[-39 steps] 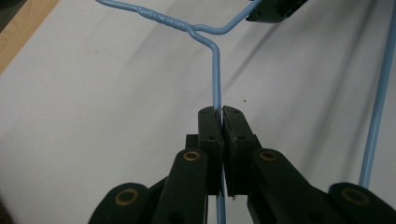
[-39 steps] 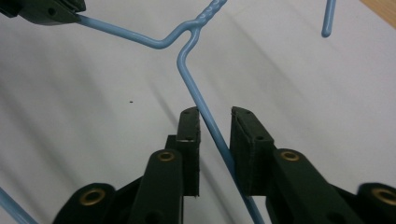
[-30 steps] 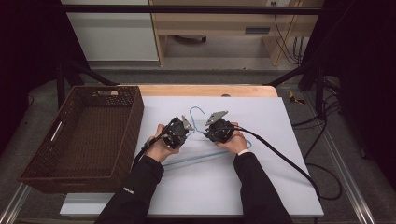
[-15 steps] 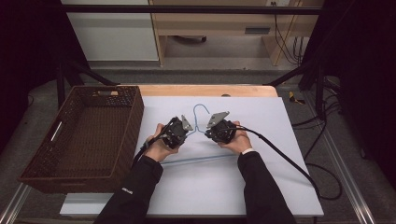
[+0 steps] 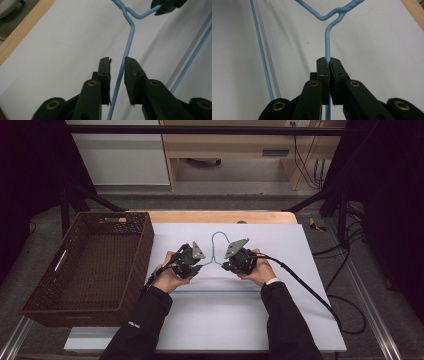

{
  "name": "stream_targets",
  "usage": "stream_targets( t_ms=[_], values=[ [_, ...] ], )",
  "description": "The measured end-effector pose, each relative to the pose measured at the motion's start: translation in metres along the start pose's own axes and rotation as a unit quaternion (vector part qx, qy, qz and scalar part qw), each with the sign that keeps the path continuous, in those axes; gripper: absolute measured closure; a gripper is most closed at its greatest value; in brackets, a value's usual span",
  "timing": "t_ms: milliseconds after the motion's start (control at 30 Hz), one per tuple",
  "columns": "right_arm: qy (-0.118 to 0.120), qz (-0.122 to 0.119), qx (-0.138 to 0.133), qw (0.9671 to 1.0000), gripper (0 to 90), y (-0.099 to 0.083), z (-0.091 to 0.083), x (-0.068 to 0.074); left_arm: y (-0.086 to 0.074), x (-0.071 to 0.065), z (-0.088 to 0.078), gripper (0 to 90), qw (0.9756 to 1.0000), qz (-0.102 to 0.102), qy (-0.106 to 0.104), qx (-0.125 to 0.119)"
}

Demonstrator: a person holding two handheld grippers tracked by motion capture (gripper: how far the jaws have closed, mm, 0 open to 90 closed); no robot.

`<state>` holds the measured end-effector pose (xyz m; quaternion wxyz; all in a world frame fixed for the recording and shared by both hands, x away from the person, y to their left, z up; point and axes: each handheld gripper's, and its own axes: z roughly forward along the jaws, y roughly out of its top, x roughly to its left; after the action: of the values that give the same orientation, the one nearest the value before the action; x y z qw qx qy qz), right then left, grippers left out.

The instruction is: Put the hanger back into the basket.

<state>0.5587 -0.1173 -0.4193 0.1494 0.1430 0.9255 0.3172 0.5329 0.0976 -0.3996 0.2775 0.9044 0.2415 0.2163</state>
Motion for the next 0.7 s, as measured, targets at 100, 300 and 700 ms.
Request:
stream_targets(
  t_ms=[100, 300, 700],
  values=[
    [-0.003, -0.003, 0.001, 1.0, 87.6, 0.0, -0.003, 0.001, 0.0, 0.001, -0.004, 60.0, 0.9999, 0.003, 0.004, -0.009],
    [-0.003, -0.005, -0.009, 0.9999, 87.6, 0.002, -0.009, 0.003, 0.001, 0.002, -0.003, 52.7, 0.9998, 0.002, -0.019, -0.012],
    [0.004, -0.021, -0.015, 0.9996, 87.5, 0.003, -0.018, 0.009, 0.009, -0.003, 0.009, 76.4, 0.9981, 0.035, -0.049, 0.015]
  ],
)
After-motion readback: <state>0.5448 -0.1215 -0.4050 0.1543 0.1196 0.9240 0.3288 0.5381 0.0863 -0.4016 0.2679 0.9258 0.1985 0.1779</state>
